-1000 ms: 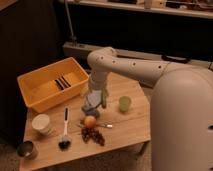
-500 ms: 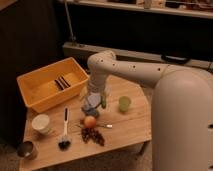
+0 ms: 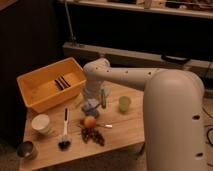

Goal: Place sponge in plastic cup

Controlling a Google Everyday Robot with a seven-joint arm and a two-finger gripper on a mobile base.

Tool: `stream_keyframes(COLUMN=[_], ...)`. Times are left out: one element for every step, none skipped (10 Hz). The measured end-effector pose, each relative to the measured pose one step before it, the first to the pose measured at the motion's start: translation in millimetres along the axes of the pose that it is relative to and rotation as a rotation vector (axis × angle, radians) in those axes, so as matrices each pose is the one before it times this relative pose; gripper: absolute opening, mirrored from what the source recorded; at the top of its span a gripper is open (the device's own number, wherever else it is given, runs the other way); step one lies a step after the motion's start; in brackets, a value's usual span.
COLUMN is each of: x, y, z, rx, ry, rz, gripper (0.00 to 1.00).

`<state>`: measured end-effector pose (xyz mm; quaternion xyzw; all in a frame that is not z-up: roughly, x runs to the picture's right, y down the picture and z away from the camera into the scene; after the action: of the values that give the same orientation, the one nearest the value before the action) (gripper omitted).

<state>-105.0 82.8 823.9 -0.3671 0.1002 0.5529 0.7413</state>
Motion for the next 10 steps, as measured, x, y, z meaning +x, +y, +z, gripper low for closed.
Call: stream_keyframes(x=[1.84, 3.39, 1.77, 3.64, 3.40, 3.66, 1.39, 0.35, -0.39, -0.09], y=[-0.99, -6.54, -2.29, 0.86, -0.47, -2.95, -1.64, 1.15, 1.84, -4.12], z=[9.22, 12.50, 5.91, 5.92, 5.17, 4.69, 2.44, 4.23, 4.81, 5.23], rx=[-0.00152, -0.00064, -0.00117, 0.00041, -0.00282, -0.00299, -0.00045, 0.00292, 0.00224, 0.00429], ry=[0.01264, 0.01963, 0.01107, 0.01732, 0.00927, 0.00476, 0.00229, 0.00393, 0.00165, -0.00036], rz=[-0.00223, 0.01031, 0.00585, 0.00084, 0.00660, 0.00959, 0.00449, -0.00125, -0.00092, 0.00817], gripper=[0.80, 0.80, 0.80, 0.80, 0.80, 0.80, 0.80, 0.80, 0.80, 0.80])
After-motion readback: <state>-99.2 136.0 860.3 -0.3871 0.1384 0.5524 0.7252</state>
